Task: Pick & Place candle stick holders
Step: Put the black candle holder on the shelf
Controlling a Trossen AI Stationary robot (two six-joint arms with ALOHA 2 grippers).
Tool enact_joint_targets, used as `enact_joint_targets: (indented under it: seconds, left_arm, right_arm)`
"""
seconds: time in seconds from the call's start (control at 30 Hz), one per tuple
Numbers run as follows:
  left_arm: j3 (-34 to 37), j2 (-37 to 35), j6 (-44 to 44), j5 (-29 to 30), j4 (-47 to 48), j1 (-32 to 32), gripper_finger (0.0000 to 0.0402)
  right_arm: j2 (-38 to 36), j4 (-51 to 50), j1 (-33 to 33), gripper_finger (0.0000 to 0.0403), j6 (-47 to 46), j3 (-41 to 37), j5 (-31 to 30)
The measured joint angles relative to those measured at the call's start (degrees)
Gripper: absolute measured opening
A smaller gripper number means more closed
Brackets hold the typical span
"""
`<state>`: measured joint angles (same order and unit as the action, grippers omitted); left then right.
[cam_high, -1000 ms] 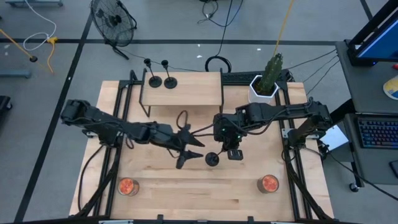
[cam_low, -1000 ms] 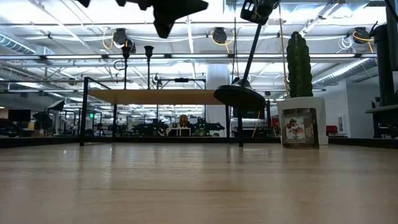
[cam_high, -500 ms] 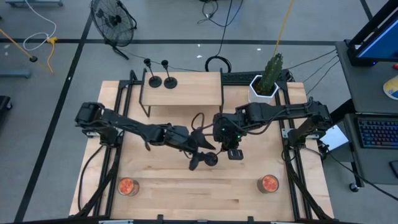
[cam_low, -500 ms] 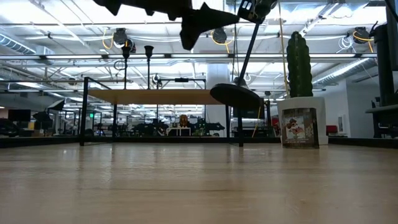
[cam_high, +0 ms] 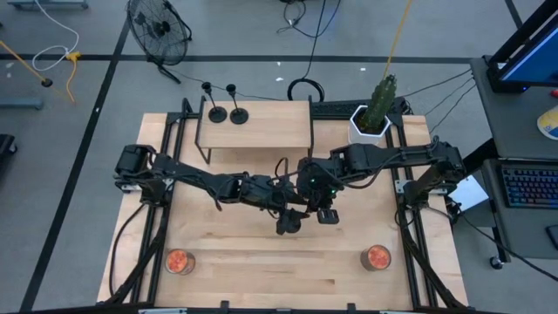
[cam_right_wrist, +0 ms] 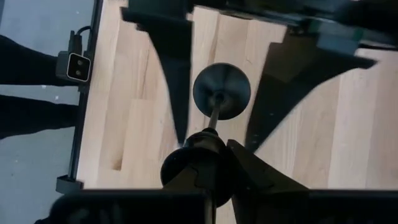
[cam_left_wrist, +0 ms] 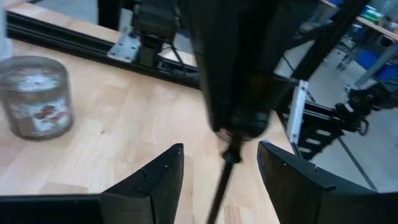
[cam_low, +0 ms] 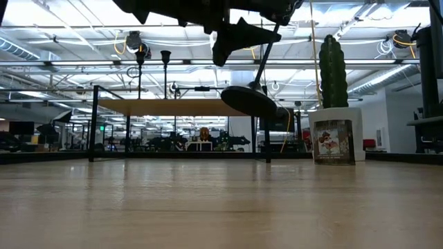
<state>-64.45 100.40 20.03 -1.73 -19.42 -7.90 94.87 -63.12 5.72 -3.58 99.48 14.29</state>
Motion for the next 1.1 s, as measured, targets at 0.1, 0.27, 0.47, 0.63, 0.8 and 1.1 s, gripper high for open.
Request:
enact_joint_targets:
  seconds: [0.1,0.27,0.47,0.63,0.8,1.1]
  left_arm:
    - [0.0,-0.04,0.01,0.52,-0.62,0.0,0.0212]
    - [0.0,-0.04,0.6,0.01,-0.94,-0.11,0.0211]
    - [0.02,-0.04,2.15,-0.22,-0.59,-0.11,0.0193]
    - [0.02,-0.07,2.8,-3.15,-0.77,-0.09,0.0113]
    - [0.04,-0.09,2.75,-4.15,-1.54,-0.04,0.0032]
    - [0.06,-0.09,2.8,-4.03,-1.65,0.0,0.0033]
  right_arm:
    - [0.0,1.15,0.0,0.0011,0.01,0.0,1.82]
    - [0.0,2.8,-0.02,0.0011,0.03,0.0,2.42]
    - [0.0,2.9,0.07,0.0011,0.02,0.0,3.43]
    - [0.0,3.7,0.35,0.0011,-0.01,0.0,3.67]
    - [0.0,3.67,0.35,0.0011,-0.14,0.0,3.63]
    - [0.0,4.58,0.35,0.0042,-0.26,0.0,3.76]
